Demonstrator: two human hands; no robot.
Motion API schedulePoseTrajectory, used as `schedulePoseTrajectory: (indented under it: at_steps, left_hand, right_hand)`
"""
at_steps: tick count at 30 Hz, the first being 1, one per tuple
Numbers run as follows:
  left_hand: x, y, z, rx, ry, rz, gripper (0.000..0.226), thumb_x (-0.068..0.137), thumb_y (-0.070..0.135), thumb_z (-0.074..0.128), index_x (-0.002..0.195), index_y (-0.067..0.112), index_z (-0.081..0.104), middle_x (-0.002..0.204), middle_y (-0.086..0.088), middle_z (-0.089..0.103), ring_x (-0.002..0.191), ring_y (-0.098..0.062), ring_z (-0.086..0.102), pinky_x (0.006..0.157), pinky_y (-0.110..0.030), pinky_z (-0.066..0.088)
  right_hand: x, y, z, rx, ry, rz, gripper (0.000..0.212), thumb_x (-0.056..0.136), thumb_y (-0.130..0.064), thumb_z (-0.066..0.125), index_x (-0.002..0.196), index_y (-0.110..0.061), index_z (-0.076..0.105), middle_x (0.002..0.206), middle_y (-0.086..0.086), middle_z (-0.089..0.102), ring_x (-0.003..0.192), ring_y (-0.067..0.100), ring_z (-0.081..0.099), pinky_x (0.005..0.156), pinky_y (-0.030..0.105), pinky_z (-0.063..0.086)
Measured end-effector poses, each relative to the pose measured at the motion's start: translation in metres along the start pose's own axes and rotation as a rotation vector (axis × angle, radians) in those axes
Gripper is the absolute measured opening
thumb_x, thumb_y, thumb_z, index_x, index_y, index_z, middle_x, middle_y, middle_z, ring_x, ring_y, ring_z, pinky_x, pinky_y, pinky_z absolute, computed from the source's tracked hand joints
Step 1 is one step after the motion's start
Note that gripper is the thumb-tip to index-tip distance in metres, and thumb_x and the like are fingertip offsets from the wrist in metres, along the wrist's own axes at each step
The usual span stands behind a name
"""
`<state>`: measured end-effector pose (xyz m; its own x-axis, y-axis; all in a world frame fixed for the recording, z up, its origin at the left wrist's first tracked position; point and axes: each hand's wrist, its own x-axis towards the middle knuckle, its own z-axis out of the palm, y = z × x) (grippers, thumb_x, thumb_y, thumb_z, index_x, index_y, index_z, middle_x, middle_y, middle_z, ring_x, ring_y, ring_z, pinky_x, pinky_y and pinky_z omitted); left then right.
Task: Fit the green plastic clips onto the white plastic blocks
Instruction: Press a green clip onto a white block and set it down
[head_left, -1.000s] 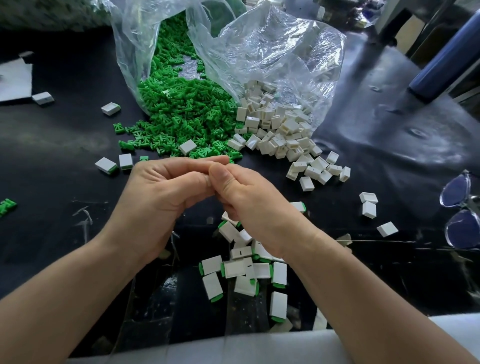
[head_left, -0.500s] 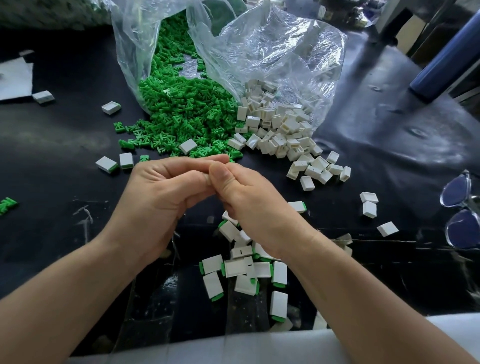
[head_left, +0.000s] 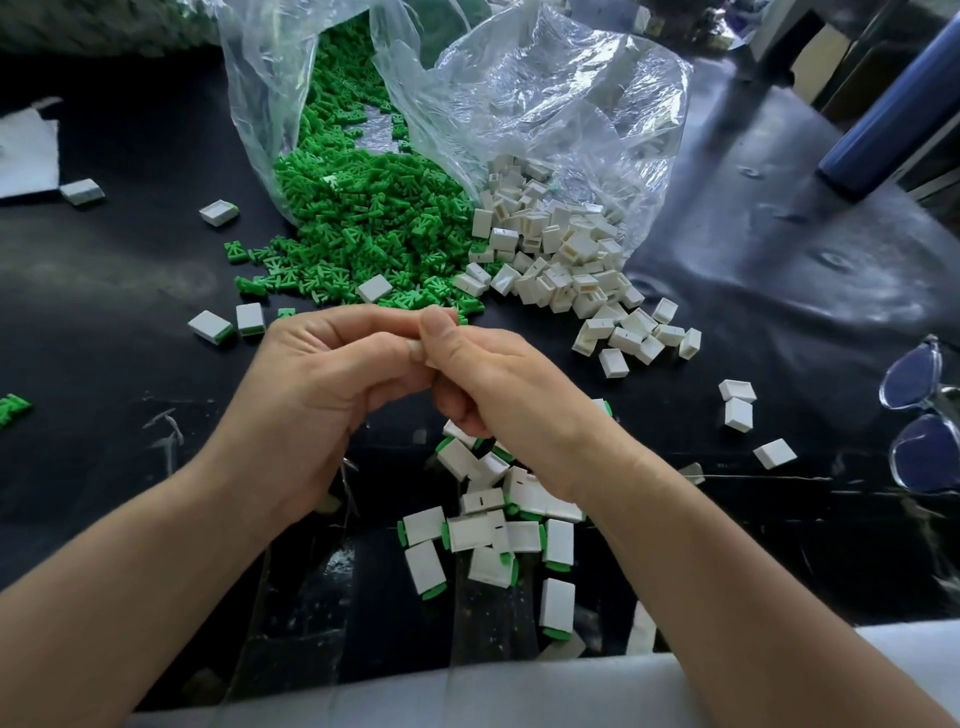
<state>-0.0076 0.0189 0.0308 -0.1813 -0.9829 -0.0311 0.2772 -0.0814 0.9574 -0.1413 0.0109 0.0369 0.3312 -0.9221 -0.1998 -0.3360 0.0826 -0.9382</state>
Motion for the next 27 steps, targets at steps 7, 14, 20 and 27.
schedulePoseTrajectory:
  at_steps: [7, 14, 20, 27]
  left_hand:
    - [0.001, 0.001, -0.003, 0.12, 0.037, 0.03, 0.018, 0.059, 0.008, 0.075, 0.072, 0.021, 0.077, 0.069, -0.002, 0.072, 0.064, -0.01, 0.065, 0.053, -0.016, 0.05]
    - [-0.009, 0.002, 0.009, 0.265, -0.204, -0.066, 0.03, 0.049, 0.03, 0.072, 0.076, 0.016, 0.075, 0.054, -0.001, 0.065, 0.043, -0.004, 0.051, 0.04, -0.012, 0.038]
    - [-0.004, 0.001, 0.005, 0.266, -0.095, -0.055, 0.036, 0.053, 0.043, 0.067, 0.073, 0.014, 0.074, 0.058, -0.004, 0.067, 0.041, -0.006, 0.047, 0.036, -0.013, 0.032]
    - [0.0, -0.004, 0.001, 0.299, 0.032, -0.098, 0.011, 0.068, 0.023, 0.069, 0.073, 0.015, 0.074, 0.063, -0.002, 0.07, 0.044, -0.007, 0.054, 0.037, -0.014, 0.036]
  right_hand:
    - [0.001, -0.001, -0.032, -0.238, 0.246, -0.005, 0.053, 0.084, -0.058, 0.04, 0.07, -0.012, 0.063, 0.057, -0.007, 0.051, 0.053, 0.004, 0.047, 0.061, 0.027, 0.041]
    - [0.01, 0.019, -0.078, -0.662, 0.634, 0.078, 0.01, 0.086, -0.028, 0.061, 0.093, -0.025, 0.068, 0.1, 0.002, 0.063, 0.092, 0.018, 0.057, 0.086, 0.03, 0.046]
    - [0.014, 0.028, -0.082, -0.853, 0.562, 0.269, 0.024, 0.084, -0.017, 0.057, 0.105, -0.023, 0.066, 0.116, 0.008, 0.058, 0.109, 0.028, 0.053, 0.094, 0.038, 0.044]
    - [0.012, 0.023, -0.074, -0.732, 0.625, 0.069, 0.021, 0.087, -0.02, 0.061, 0.107, -0.022, 0.067, 0.102, 0.002, 0.066, 0.098, 0.022, 0.058, 0.09, 0.033, 0.045]
